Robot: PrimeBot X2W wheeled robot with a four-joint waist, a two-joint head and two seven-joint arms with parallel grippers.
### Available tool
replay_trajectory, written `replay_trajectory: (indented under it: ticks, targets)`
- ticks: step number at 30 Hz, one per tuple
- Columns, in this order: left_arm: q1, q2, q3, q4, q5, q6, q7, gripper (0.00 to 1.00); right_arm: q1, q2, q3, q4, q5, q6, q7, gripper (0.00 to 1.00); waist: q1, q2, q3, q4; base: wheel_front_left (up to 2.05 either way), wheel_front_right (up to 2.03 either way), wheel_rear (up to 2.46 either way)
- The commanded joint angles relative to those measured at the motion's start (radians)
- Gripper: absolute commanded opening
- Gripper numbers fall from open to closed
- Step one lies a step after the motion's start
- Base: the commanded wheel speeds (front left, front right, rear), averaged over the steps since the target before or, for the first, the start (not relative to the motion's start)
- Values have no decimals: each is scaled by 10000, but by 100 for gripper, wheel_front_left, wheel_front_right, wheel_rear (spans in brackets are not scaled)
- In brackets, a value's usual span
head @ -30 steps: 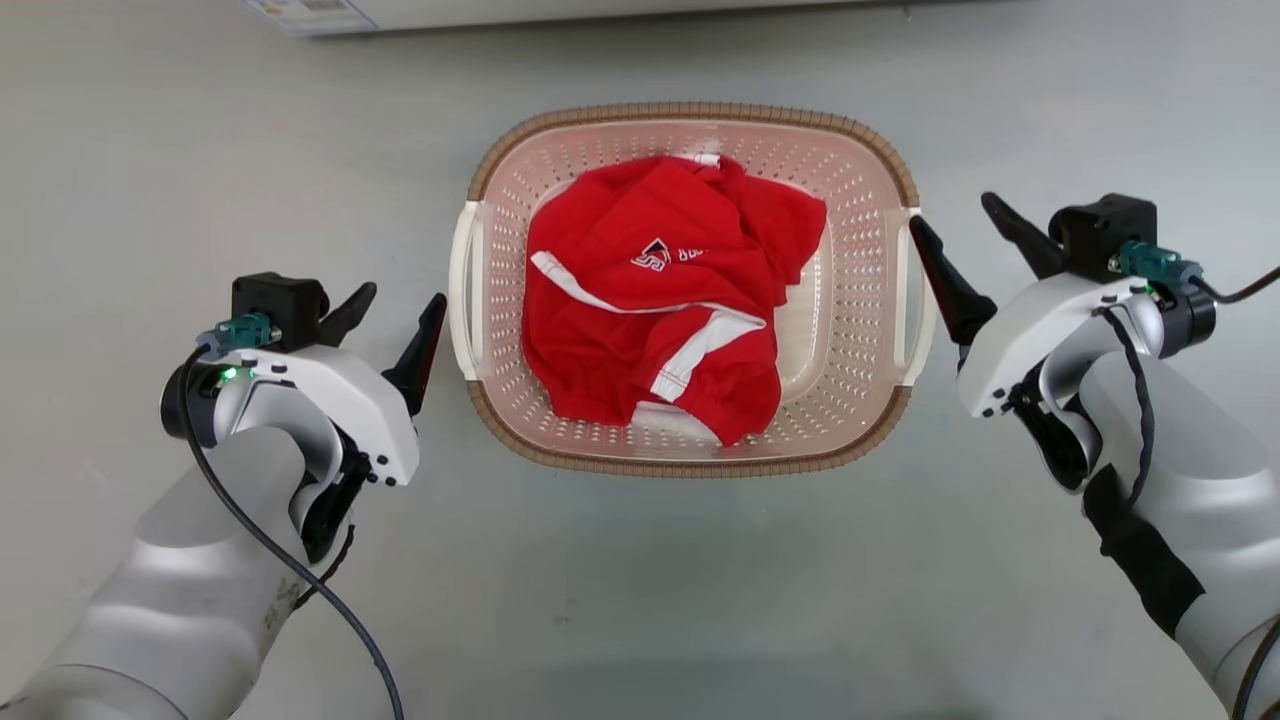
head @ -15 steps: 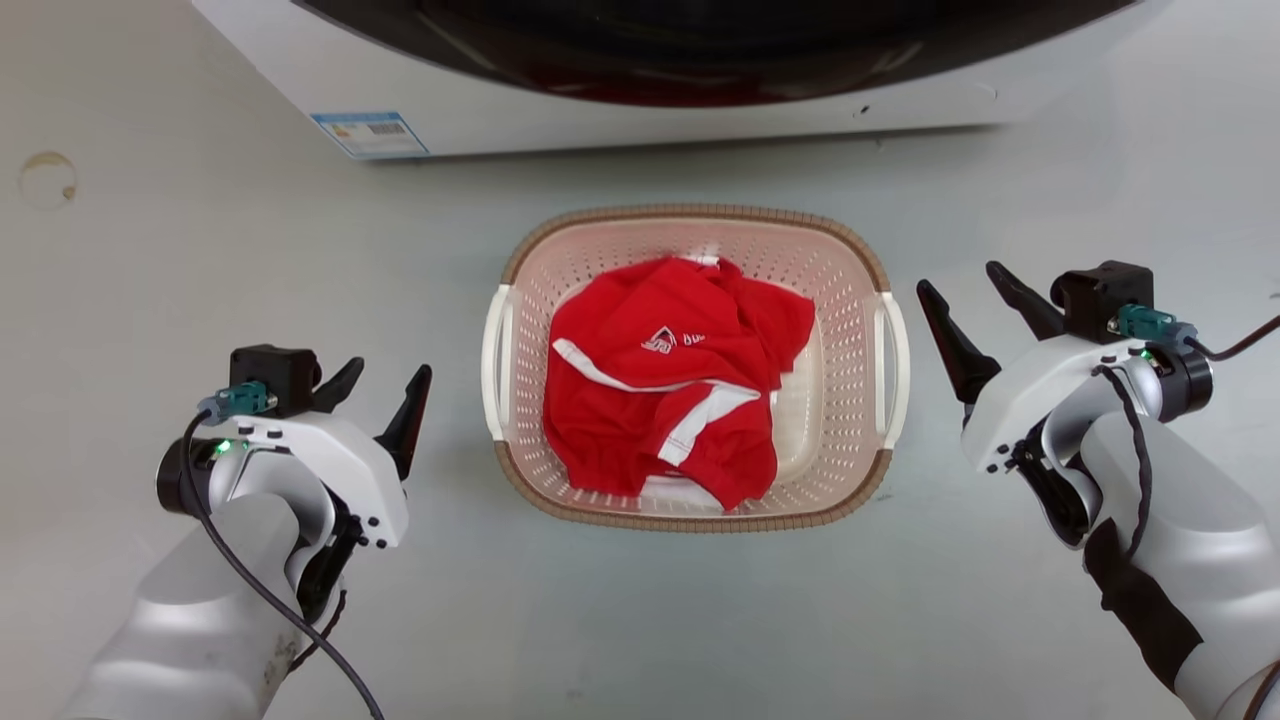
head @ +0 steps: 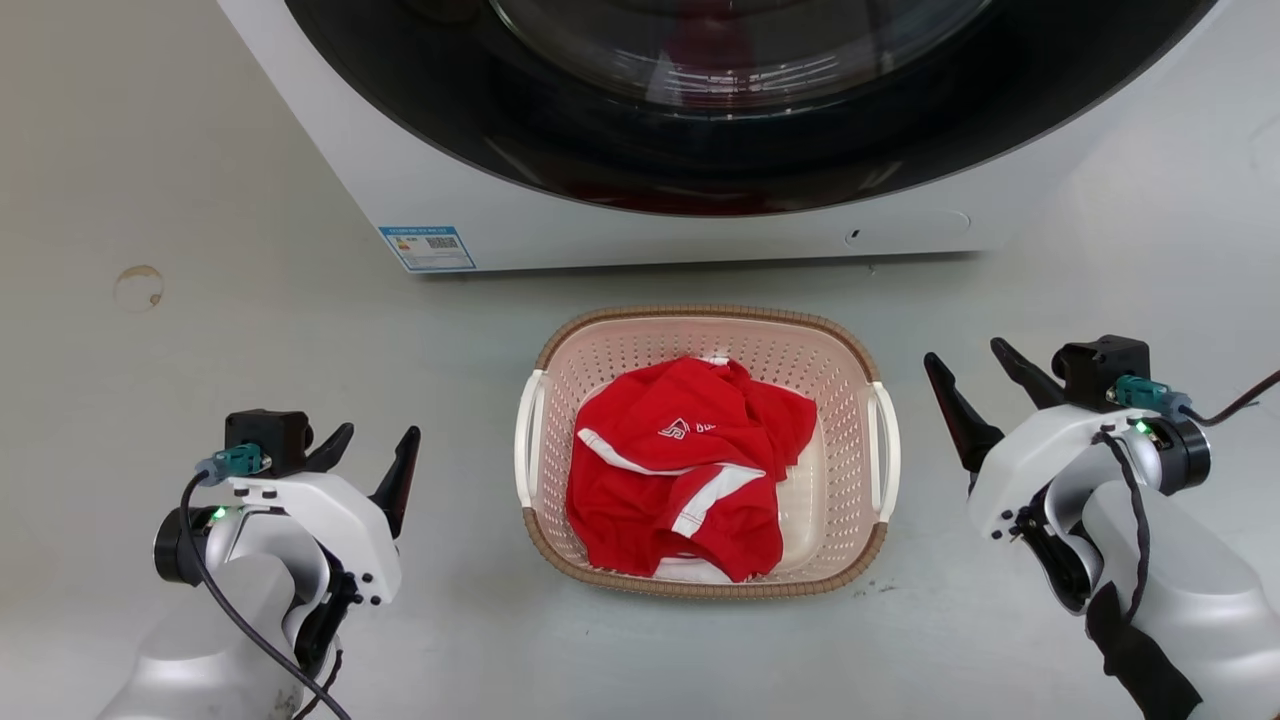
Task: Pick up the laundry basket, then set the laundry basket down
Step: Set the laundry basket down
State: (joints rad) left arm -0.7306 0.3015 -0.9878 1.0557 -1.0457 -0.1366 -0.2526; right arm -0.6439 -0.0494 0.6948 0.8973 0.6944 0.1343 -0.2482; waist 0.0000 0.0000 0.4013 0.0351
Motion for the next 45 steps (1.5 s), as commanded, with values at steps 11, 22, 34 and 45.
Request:
replay_trajectory:
  ticks: [11, 22, 34, 45]
  targets:
    - [697, 287, 1105, -162, 509, 59, -91, 100, 1002, -8, -134, -240, -28, -36, -136, 100, 0, 0, -1404, 109, 0, 0, 0]
    - [2363, 419, 2697, -1696, 2181, 566, -91, 100, 2638, -18, -1322, -1547, -1122, -36, -136, 100, 0, 0, -3025, 225, 0, 0, 0]
    - [4718, 1028, 3633, -4405, 2815, 1549, -91, 100, 4793, -97, -2448, -3381, -2220, -36, -136, 100, 0, 0, -4092, 454, 0, 0, 0]
    - [6316, 1546, 3683, -6763, 2583, 2550, 315, 100, 6083, -58, -2968, -4267, -2620, -36, -136, 100, 0, 0, -4483, 642, 0, 0, 0]
